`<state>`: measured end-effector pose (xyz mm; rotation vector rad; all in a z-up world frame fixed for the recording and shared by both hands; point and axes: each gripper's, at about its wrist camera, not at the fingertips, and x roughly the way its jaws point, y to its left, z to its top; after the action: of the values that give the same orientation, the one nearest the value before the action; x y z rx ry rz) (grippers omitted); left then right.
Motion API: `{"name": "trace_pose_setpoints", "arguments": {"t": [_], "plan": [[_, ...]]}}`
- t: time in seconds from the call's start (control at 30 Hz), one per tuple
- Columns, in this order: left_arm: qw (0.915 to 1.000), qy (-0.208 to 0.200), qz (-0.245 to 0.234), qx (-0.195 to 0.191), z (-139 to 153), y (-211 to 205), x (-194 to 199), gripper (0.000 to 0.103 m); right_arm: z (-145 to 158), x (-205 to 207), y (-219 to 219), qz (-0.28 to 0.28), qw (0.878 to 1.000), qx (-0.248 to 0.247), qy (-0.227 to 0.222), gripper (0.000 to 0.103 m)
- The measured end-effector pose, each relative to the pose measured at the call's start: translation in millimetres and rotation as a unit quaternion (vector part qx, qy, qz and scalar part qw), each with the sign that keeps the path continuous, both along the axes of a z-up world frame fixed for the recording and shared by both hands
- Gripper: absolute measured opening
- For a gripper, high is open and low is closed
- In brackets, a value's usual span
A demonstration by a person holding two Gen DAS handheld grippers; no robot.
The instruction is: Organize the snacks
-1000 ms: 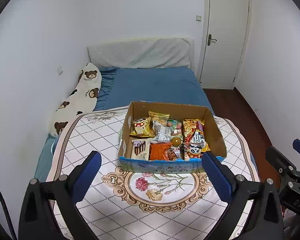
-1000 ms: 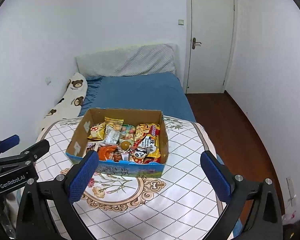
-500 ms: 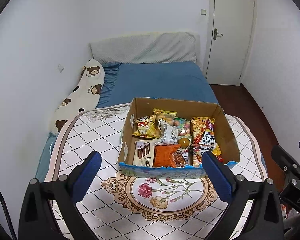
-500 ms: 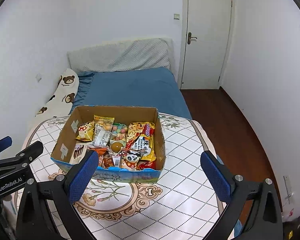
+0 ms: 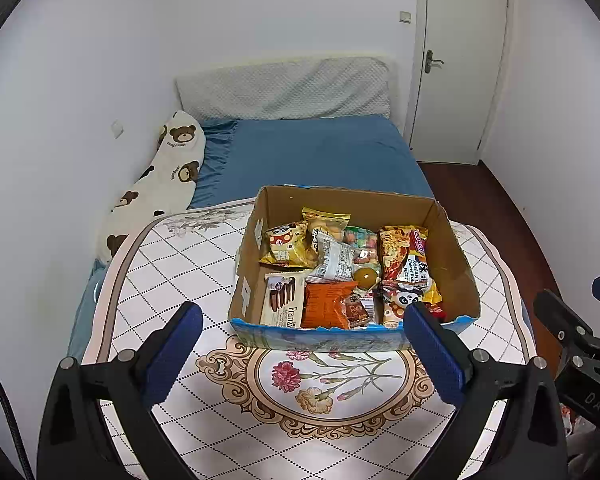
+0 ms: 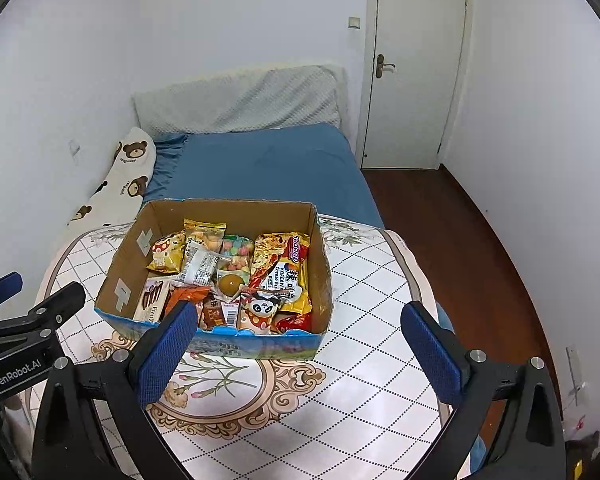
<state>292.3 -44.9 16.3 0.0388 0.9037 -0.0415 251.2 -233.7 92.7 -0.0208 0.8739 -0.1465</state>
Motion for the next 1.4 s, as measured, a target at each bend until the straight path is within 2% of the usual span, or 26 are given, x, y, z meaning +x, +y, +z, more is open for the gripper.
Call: {"name": "trace_pose_setpoints", "arguments": {"t": [1.4], "plan": [[1.0000, 0.001, -0.005, 0.001, -3.9, -3.3, -8.8, 0.103, -3.7, -3.6, -1.2, 0.004, 1.000, 0.006, 0.007, 0.103]]}}
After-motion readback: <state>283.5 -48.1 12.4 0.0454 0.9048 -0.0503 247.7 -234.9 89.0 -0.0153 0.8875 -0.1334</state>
